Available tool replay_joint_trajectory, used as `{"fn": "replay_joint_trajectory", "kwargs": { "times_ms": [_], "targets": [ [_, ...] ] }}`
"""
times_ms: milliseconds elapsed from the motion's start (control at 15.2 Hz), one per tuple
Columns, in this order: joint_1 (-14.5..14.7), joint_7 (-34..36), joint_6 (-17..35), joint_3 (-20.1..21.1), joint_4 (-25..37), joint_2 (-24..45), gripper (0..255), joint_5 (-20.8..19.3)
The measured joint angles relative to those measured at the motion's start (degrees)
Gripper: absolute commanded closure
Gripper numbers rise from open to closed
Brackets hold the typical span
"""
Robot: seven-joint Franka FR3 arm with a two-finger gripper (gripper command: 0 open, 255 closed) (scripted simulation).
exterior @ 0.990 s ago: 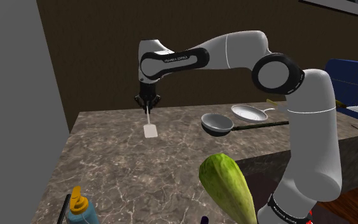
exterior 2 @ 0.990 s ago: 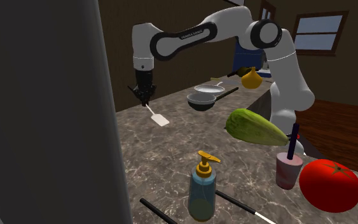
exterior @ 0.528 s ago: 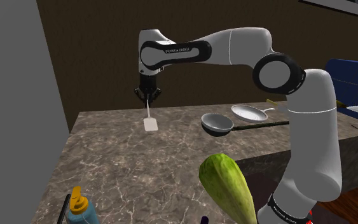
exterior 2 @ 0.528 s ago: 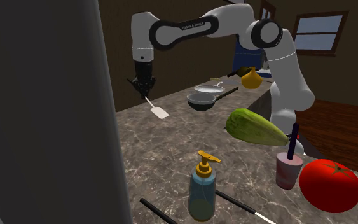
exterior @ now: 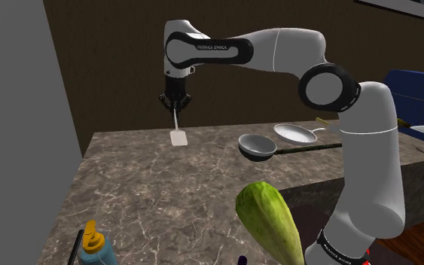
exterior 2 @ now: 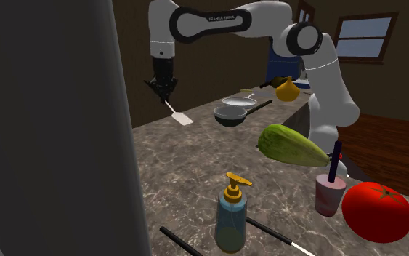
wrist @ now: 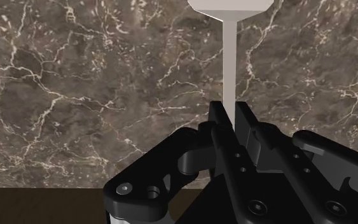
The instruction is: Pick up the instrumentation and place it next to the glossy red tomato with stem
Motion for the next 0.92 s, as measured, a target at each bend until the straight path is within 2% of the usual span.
{"fn": "replay_joint_trajectory", "kwargs": {
  "times_ms": [132,660,924],
  "targets": [
    [-0.04,0.09,-0.19,0.08,-1.15,-1.32,255,0.15],
    [0.67,3.33,7.51,1.72,-27.56,-20.09,255,2.5],
    [1.73,5.22,8.55,2.81,-36.14,-27.66,255,3.81]
  ]
}}
